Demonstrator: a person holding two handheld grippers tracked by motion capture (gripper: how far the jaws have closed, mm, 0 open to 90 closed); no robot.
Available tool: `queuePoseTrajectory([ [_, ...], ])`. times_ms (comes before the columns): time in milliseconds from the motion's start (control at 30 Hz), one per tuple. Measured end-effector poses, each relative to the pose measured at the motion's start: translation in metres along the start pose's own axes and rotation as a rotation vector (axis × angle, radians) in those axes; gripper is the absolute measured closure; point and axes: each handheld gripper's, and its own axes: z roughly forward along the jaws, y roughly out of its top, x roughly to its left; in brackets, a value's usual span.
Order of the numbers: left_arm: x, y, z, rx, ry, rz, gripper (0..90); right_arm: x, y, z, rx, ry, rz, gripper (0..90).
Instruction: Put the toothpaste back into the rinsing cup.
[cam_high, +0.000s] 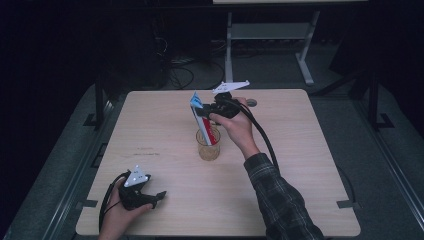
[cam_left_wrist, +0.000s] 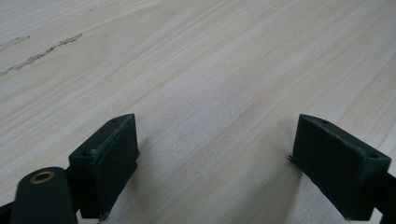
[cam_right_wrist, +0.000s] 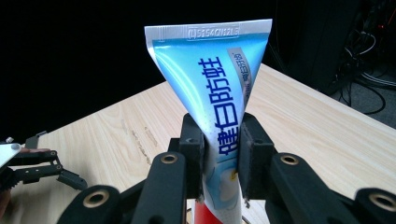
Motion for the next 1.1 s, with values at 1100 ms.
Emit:
queuePoseTrajectory([
  [1100, 0.000, 0.000, 0.000, 0.000, 0.000, 0.001, 13.0, -0.003, -0.028, 0.012, 0.045, 0.009, 0.009, 73.7],
])
